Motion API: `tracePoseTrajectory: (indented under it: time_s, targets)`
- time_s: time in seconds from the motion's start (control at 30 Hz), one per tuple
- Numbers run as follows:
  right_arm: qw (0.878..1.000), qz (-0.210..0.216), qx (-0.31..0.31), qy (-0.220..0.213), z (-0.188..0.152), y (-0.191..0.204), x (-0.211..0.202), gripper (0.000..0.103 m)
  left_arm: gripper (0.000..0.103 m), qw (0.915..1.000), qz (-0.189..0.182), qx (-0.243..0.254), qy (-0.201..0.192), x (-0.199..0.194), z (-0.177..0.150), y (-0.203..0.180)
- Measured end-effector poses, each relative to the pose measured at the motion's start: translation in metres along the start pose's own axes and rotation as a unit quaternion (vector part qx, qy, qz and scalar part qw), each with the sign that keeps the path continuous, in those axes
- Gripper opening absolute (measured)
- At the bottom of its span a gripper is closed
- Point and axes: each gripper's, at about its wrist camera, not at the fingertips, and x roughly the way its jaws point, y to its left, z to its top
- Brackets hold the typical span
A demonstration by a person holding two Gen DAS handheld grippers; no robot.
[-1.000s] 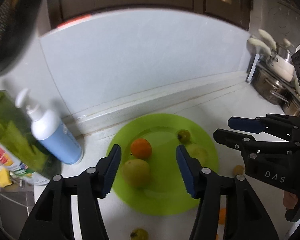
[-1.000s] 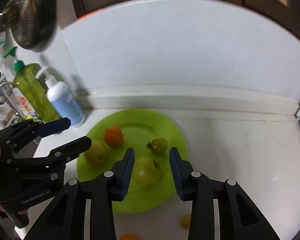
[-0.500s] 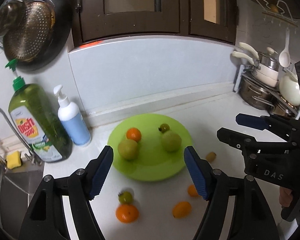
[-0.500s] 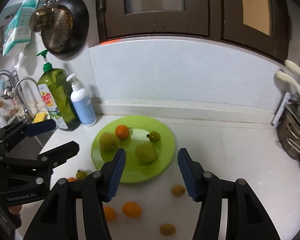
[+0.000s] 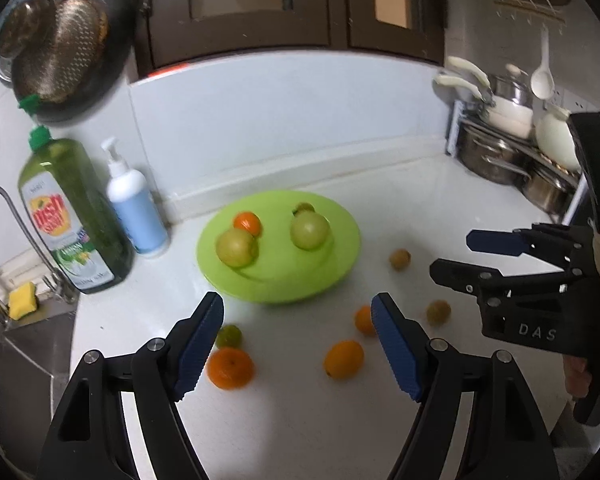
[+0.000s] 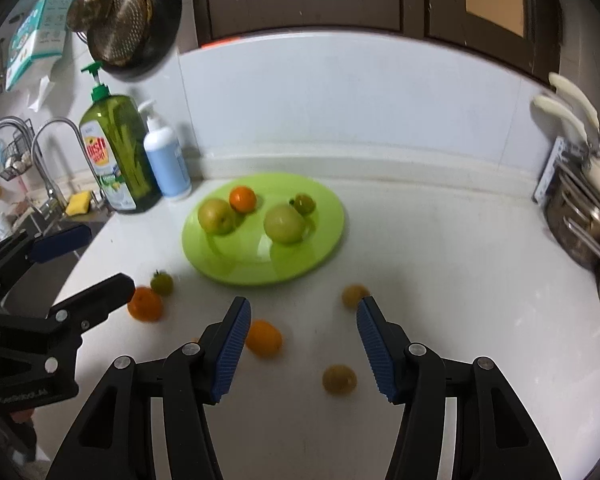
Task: Organize fruits
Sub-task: 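Lift both open tools away from the green plate, then grasp another orange with left tool while right tool grasps brown kiwi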
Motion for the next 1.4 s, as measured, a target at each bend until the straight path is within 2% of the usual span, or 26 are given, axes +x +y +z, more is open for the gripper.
tracePoseTrajectory:
  time_s: [0.1,0.37,0.6,0.73,0.9,1.07,1.27,1.33,1.4]
  targets:
    - [1.000,-0.004,0.002,0.014,-0.010,-0.002,0.004,0.056,0.076,0.9999,0.004,0.014,0.004,0.005,-0.010,-0.007]
    - [0.998,-0.006,0.011,0.054,-0.036,-0.008,0.020,0.056,0.076,0.9989,-0.015,0.030,0.033,0.025,-0.030,-0.019]
    - [0.996,-0.014,0.026,0.080,-0.045,-0.017,0.037,0.056,0.075,0.9960,-0.045,0.036,0.068,0.050,-0.038,-0.028]
    - [0.995,-0.016,0.035,0.094,-0.048,-0.022,0.046,0.056,0.074,0.9946,-0.044,0.043,0.083,0.063,-0.041,-0.033]
    - [0.993,-0.012,0.042,0.109,-0.052,-0.025,0.055,0.055,0.066,0.9935,-0.049,0.035,0.096,0.074,-0.041,-0.031]
    - [0.992,-0.014,0.041,0.116,-0.053,-0.025,0.064,0.046,0.056,0.9925,-0.052,0.030,0.107,0.084,-0.041,-0.031]
    - [0.992,-0.013,0.041,0.121,-0.051,-0.027,0.070,0.036,0.038,0.9903,-0.066,0.027,0.119,0.090,-0.043,-0.031]
    - [0.992,-0.014,0.040,0.121,-0.051,-0.027,0.071,0.031,0.036,0.9898,-0.069,0.027,0.122,0.091,-0.043,-0.031]
    - [0.992,-0.014,0.038,0.122,-0.051,-0.027,0.071,0.031,0.036,0.9898,-0.069,0.026,0.122,0.091,-0.043,-0.031]
